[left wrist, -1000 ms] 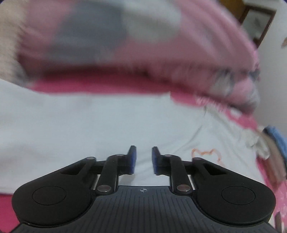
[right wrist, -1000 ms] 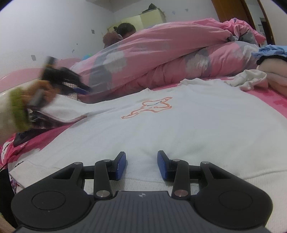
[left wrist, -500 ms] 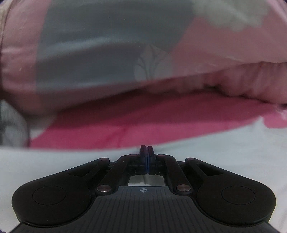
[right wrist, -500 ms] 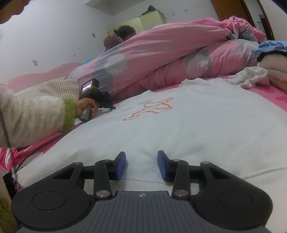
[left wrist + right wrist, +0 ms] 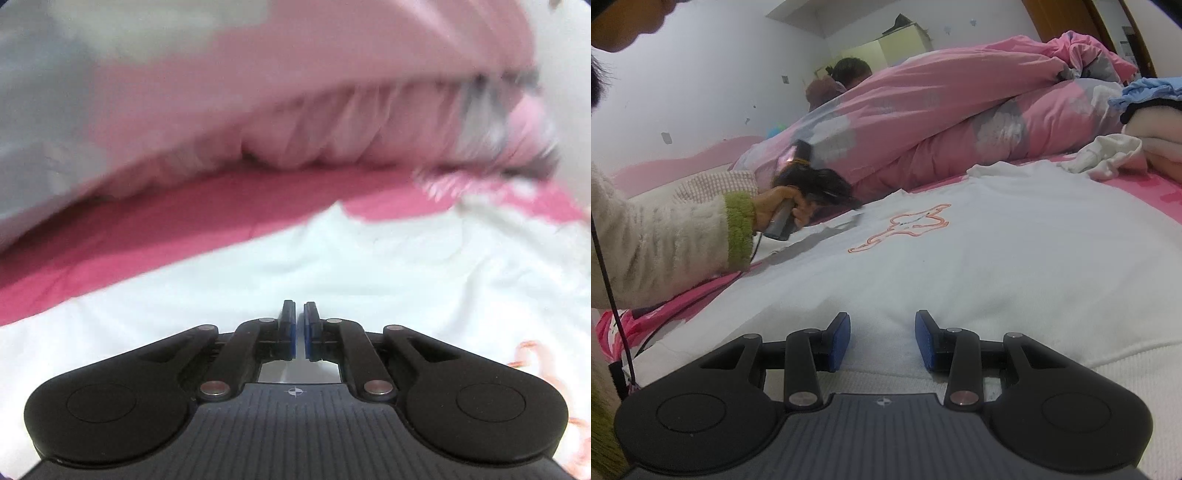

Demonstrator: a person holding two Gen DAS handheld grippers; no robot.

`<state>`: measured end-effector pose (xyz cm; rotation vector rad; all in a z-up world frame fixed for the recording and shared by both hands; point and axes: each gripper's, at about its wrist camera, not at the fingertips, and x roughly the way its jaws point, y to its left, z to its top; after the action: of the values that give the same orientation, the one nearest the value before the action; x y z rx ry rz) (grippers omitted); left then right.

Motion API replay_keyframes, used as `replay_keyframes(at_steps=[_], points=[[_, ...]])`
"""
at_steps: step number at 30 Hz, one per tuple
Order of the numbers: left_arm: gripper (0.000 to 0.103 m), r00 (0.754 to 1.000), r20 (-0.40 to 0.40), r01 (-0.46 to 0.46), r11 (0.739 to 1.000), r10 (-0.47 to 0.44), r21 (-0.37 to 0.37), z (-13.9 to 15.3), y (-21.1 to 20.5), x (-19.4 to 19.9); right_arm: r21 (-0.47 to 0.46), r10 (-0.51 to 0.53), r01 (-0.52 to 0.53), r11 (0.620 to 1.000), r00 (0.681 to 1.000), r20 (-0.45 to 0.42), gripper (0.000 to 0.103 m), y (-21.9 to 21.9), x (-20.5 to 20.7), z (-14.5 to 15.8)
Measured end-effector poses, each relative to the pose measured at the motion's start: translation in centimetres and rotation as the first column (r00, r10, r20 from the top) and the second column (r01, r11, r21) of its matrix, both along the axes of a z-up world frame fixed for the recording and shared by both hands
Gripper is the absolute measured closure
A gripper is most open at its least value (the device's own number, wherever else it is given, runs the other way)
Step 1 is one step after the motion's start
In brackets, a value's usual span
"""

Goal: Fold clothes
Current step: 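Move the closed left gripper back over the sweatshirt body, then open the left gripper and raise it above the white sweatshirt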

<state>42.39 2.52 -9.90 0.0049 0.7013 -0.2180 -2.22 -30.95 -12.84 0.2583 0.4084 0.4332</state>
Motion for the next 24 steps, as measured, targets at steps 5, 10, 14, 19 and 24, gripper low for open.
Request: replay_keyframes(at_steps=[5, 10, 14, 19, 24], points=[[0.098, 0.996, 0.015, -0.086, 0.996, 0.086, -0.025, -1.2, -0.2, 4.3, 0.010, 0.004, -0.004, 1.000, 1.000, -0.005, 0.062, -0.1, 0.1, 0.0], [0.099, 0.981, 0.034, -0.189, 0.982, 0.189, -0.008, -1.4, 0.1, 6.6, 0.015, 0.004, -0.004, 1.000, 1.000, -0.004, 0.062, -0.1, 0.0, 0.0], [0.098, 0.979, 0.076, -0.183, 0.979, 0.190, -0.087, 1.0, 1.1, 3.6, 0.021, 0.006, -0.006, 1.000, 1.000, -0.003, 0.062, -0.2, 0.0, -0.1], [0.091, 0.998, -0.040, 0.034, 0.989, -0.040, -0.143, 2.2, -0.3, -0.3, 0.044, 0.012, -0.012, 0.999, 1.000, 0.000, 0.062, -0.5, 0.0, -0.2], [0.089, 0.999, -0.003, 0.034, 0.998, -0.034, -0.047, -0.6, -2.7, 1.9, 0.049, 0.011, -0.011, 0.999, 1.000, -0.001, 0.062, -0.5, 0.0, -0.1]])
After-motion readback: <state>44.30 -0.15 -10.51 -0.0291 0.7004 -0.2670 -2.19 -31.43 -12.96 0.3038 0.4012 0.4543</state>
